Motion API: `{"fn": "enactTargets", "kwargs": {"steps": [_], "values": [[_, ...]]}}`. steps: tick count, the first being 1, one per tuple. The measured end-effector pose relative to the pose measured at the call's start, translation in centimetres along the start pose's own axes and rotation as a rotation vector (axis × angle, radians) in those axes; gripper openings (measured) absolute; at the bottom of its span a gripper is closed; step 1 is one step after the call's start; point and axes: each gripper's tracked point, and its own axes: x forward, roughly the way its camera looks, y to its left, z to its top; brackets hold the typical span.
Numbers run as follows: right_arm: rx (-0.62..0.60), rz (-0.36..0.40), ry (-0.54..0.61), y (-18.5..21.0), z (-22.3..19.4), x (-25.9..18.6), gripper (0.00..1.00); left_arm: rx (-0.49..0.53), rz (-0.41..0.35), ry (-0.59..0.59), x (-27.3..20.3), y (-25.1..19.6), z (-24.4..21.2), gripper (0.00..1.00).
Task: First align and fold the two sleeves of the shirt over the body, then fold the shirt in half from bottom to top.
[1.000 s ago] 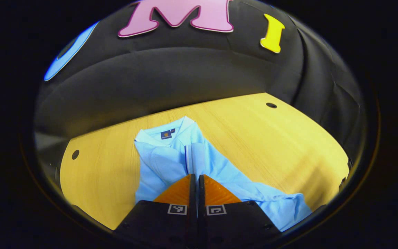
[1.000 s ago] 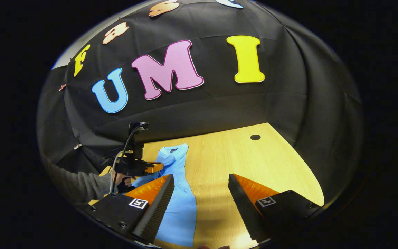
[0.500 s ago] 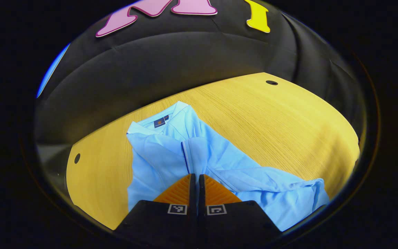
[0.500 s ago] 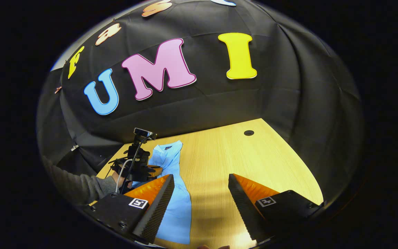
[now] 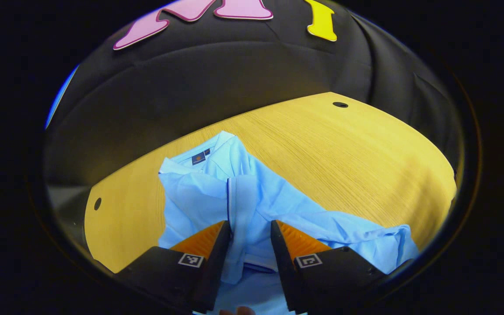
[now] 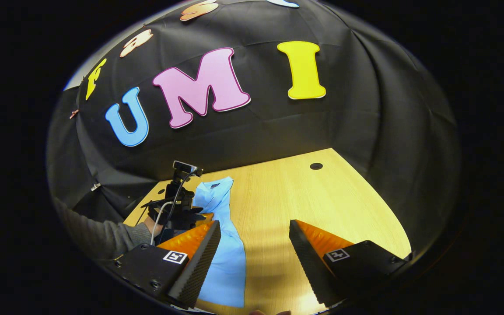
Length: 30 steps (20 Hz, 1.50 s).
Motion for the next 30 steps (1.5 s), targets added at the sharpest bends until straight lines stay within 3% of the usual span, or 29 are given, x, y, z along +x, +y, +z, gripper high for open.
{"fn": "enactTargets", "kwargs": {"steps": [1,2,5,10,13,18,23,30], "values": [[0.000,0.002,-0.003,0.1,-0.1,-0.2,0.98,0.001,0.002,-0.004,-0.2,0.0,0.1,0.71],[-0.001,0.000,-0.004,0.2,-0.1,-0.3,0.98,0.001,0.007,-0.015,-0.6,-0.1,0.3,0.70],[-0.008,0.008,-0.015,0.1,-1.1,-1.2,0.98,-0.021,-0.014,-0.075,-2.5,-0.6,1.7,0.83],[-0.061,0.031,-0.010,1.6,-2.8,-1.7,0.98,-0.080,0.024,-0.235,-11.4,1.0,3.8,0.84],[-0.123,0.046,0.022,2.6,-5.4,-2.9,0.98,-0.086,0.058,-0.280,-18.2,2.8,1.4,0.84],[-0.170,0.041,0.119,4.4,-10.8,-4.4,0.98,-0.104,0.109,-0.138,-25.3,5.4,-9.5,0.84],[-0.210,0.008,0.247,5.6,-19.3,-6.6,0.98,-0.197,0.122,0.045,-27.6,6.0,-20.3,0.84],[-0.171,-0.095,0.367,4.4,-26.6,-6.3,0.98,-0.230,0.141,0.145,-26.4,7.9,-25.9,0.84]]}}
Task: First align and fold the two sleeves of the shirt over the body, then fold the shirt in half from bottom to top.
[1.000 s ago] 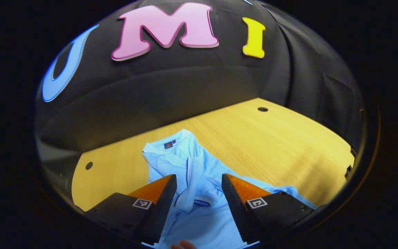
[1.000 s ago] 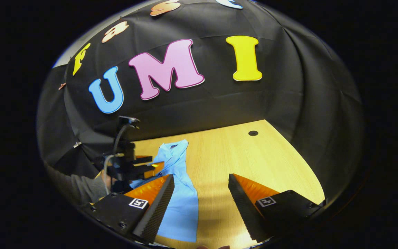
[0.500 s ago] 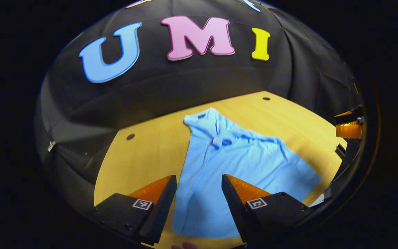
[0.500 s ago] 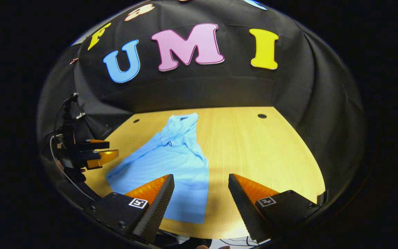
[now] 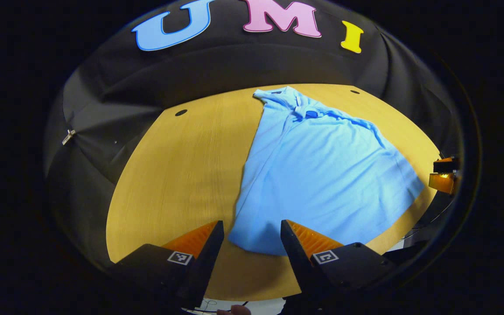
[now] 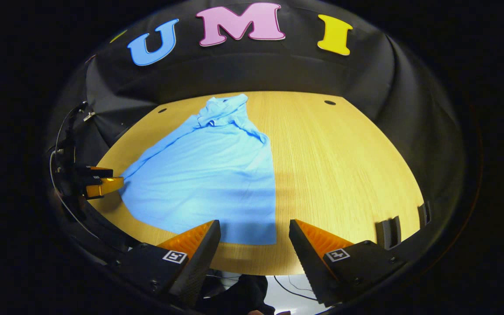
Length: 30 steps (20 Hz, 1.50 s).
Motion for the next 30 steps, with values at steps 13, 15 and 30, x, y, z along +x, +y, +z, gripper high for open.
{"fn": "enactTargets", "kwargs": {"steps": [13,15,30], "values": [[-0.044,-0.027,0.054,0.8,-1.8,3.6,0.87,-0.104,-0.094,0.086,0.9,-1.9,-2.1,0.65],[-0.062,-0.007,0.052,1.3,-1.7,3.8,0.77,-0.106,-0.101,0.089,0.8,-2.3,-2.1,0.55],[-0.023,0.036,-0.080,2.8,4.7,2.5,0.06,-0.210,-0.099,-0.012,-1.5,-2.0,2.9,0.06]]}}
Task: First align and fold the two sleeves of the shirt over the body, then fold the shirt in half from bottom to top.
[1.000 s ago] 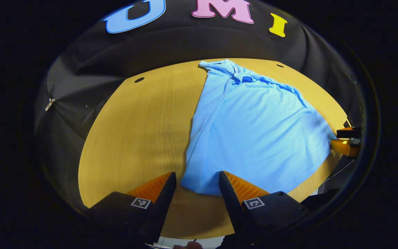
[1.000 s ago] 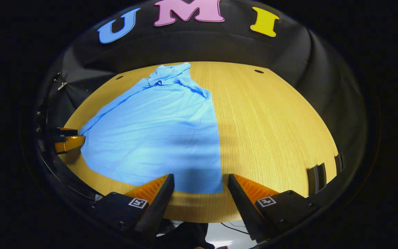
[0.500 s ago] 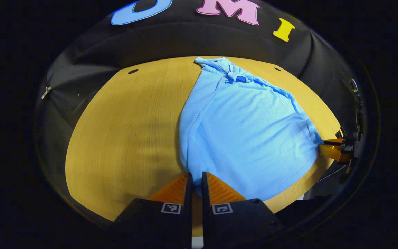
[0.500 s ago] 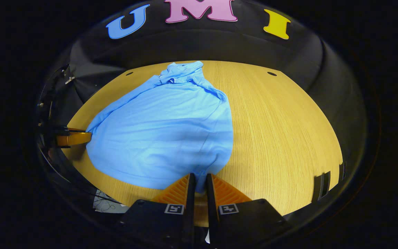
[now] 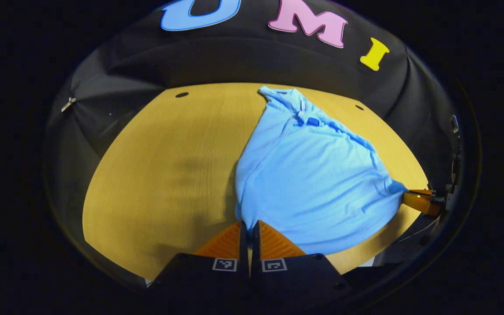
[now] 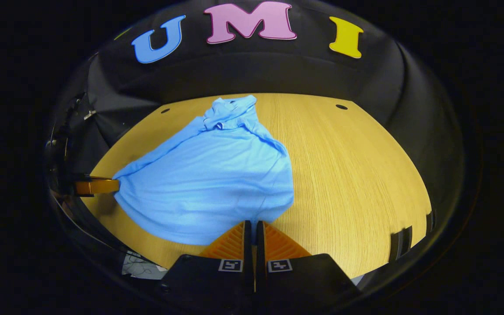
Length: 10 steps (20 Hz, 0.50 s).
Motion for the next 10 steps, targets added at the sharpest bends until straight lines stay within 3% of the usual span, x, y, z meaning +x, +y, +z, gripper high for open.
{"fn": "enactTargets", "kwargs": {"steps": [10], "values": [[0.033,0.022,-0.226,-1.3,15.6,3.3,0.06,-0.087,-0.008,-0.246,0.7,-1.0,16.0,0.06]]}}
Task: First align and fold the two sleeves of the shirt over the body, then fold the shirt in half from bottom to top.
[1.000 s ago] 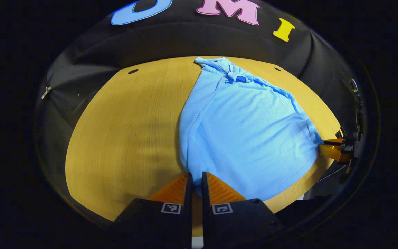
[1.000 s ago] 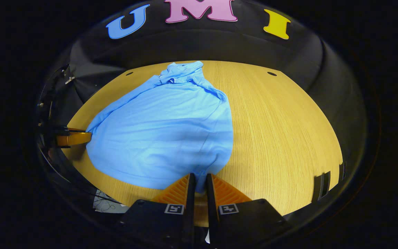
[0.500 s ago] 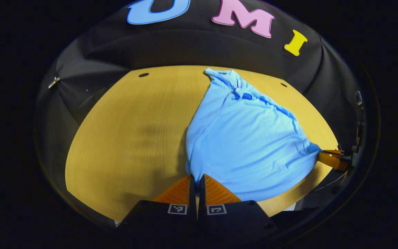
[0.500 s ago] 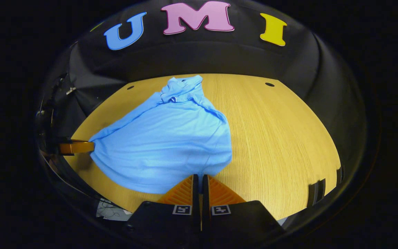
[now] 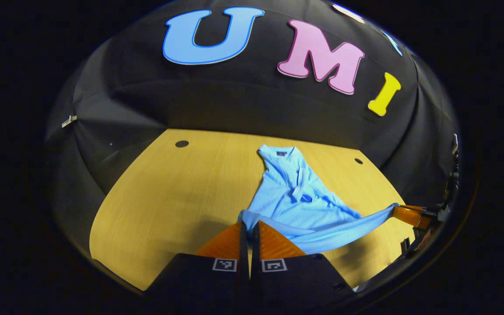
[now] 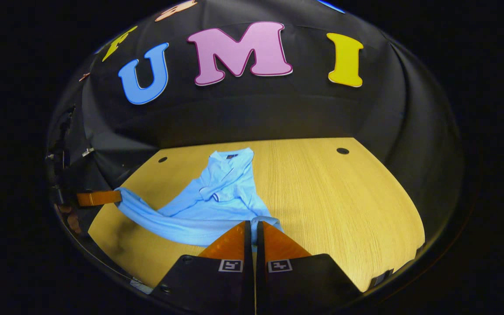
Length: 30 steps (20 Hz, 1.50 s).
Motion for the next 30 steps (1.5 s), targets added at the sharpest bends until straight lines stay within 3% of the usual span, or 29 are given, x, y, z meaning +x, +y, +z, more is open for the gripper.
{"fn": "enactTargets", "kwargs": {"steps": [7,8,9,13,20,23,25,26,30], "values": [[-0.006,0.020,-0.087,-0.8,7.1,8.3,0.06,-0.028,0.027,-0.084,8.2,-0.1,7.9,0.06],[-0.007,0.024,-0.091,-0.9,7.9,9.8,0.06,-0.039,0.033,-0.083,9.6,0.0,8.6,0.11],[-0.009,0.026,-0.097,-1.0,8.6,11.4,0.06,-0.050,0.042,-0.082,11.2,0.3,9.1,0.06],[-0.025,0.024,-0.110,-2.0,11.1,18.5,0.06,-0.057,0.099,-0.091,17.2,1.7,11.1,0.06],[-0.045,-0.004,-0.080,-3.5,11.3,28.3,0.06,-0.026,0.155,-0.100,26.3,2.6,12.9,0.06],[-0.035,-0.016,-0.064,-3.9,10.8,30.9,0.06,-0.010,0.176,-0.089,28.8,3.0,12.6,0.06],[-0.033,-0.024,-0.047,-4.2,10.2,32.3,0.06,0.002,0.183,-0.081,30.1,3.3,12.2,0.11],[-0.032,-0.029,-0.038,-4.5,9.9,32.9,0.06,0.005,0.186,-0.073,30.6,3.4,12.1,0.06],[-0.016,-0.043,0.006,-5.1,8.4,35.3,0.06,0.028,0.201,-0.030,32.5,3.8,10.5,0.06]]}}
